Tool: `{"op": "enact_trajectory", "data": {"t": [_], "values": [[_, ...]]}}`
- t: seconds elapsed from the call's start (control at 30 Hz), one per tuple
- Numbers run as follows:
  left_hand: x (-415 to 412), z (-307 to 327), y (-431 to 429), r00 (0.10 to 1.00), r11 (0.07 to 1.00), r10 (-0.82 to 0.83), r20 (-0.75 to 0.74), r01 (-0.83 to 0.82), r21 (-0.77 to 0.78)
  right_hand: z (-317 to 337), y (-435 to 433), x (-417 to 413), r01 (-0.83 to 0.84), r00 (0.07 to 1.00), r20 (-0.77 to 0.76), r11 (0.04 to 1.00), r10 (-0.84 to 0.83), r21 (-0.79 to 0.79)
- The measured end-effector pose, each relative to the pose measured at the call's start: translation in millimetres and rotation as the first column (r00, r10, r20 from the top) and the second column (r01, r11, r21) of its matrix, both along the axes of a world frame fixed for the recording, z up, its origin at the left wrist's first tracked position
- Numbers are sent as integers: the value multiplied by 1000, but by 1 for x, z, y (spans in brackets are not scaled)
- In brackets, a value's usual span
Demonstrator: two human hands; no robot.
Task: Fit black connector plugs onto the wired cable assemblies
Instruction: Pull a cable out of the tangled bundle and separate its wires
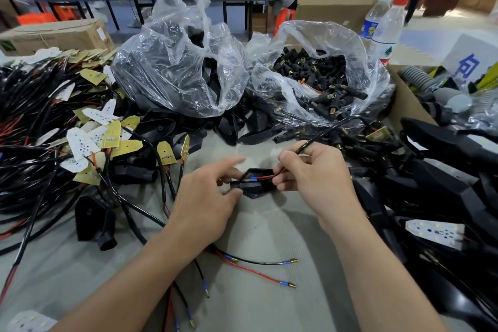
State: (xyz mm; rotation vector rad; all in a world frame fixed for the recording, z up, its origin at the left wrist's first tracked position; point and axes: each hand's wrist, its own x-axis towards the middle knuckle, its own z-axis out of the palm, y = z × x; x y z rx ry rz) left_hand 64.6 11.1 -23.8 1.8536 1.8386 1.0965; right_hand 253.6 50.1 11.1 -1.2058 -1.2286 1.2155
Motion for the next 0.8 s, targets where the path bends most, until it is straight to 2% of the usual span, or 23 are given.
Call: {"op": "enact_trajectory", "data": {"t": [0.13,0.23,0.4,0.53,0.7,0.8], "values": [[1,7,-3,1000,1000,2,-7,-2,24,-1,-2,-3,-57,998,-24,998,56,-20],[2,8,-3,997,994,76,23,-77,76,0,-5,-4,-115,993,-20,993,115,-34],[3,5,-1,986,991,108,124,-116,60,2,-5,1,12,997,-71,999,-15,-42],[0,3,1,977,994,86,196,-97,48,2,-4,5,35,999,-27,999,-35,-11],[1,3,1,982,993,98,162,-107,50,1,-5,2,-45,998,46,997,42,58],[-2,1,2,980,990,113,163,-125,61,3,-6,2,-144,989,-36,987,147,71]]}}
